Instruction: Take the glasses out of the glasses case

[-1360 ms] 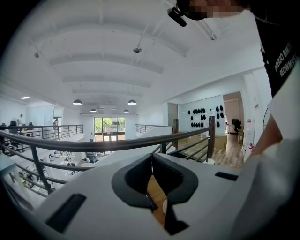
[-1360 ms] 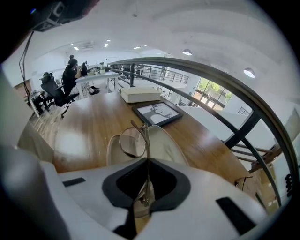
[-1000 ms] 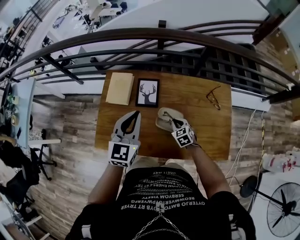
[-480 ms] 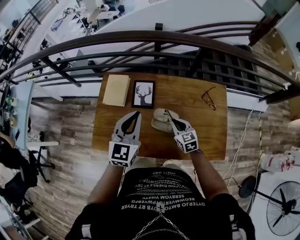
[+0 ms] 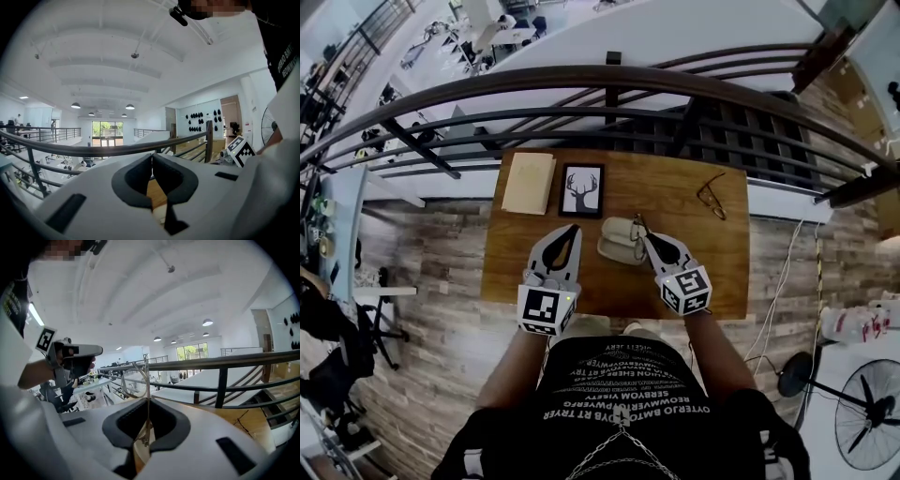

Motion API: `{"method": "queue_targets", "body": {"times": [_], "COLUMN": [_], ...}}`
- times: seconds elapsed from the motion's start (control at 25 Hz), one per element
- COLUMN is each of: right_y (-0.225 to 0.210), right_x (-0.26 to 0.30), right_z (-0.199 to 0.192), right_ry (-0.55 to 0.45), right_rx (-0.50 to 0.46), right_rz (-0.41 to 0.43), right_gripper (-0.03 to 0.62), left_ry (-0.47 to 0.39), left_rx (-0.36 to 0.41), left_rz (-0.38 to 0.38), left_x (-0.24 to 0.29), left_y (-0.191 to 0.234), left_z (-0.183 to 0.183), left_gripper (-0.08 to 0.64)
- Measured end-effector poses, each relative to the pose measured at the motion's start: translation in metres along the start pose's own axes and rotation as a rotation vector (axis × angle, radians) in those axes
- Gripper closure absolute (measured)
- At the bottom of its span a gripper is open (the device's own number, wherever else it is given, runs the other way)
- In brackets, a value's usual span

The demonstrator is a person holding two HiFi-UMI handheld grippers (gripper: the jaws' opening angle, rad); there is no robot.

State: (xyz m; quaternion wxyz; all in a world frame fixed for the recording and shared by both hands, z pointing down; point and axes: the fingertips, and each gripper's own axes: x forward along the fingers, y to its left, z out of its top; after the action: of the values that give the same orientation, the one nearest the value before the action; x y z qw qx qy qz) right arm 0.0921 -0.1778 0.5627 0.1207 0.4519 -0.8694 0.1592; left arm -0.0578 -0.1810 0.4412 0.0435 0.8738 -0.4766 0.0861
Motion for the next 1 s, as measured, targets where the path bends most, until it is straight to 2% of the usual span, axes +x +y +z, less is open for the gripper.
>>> {"method": "queue_targets", "body": {"times": [0.2, 0.32, 1.0], "right_y": [0.0, 0.001, 0.02], "right_x": [-0.027, -0.042, -0.096], "right_z": [0.032, 0.05, 0.116], "right_ry": [-0.076, -0.113, -0.229], "right_rx": [0.0, -0.042, -0.158], "right_rz": [-0.007, -0.02, -0.052], "right_gripper": [0.566, 0.566, 0.566], "left_ry": [-0.009, -0.015, -0.086], "left_rx": [-0.005, -0.011, 0.03], "left_rz": [0.004, 0.007, 0.026], "left_x": [-0.004, -0.007, -0.042], "left_y": [-0.006, -0.008, -0.017], "left_z": [0.002, 0.005, 0.04], "left_gripper": [0.532, 0.532, 0.531]}}
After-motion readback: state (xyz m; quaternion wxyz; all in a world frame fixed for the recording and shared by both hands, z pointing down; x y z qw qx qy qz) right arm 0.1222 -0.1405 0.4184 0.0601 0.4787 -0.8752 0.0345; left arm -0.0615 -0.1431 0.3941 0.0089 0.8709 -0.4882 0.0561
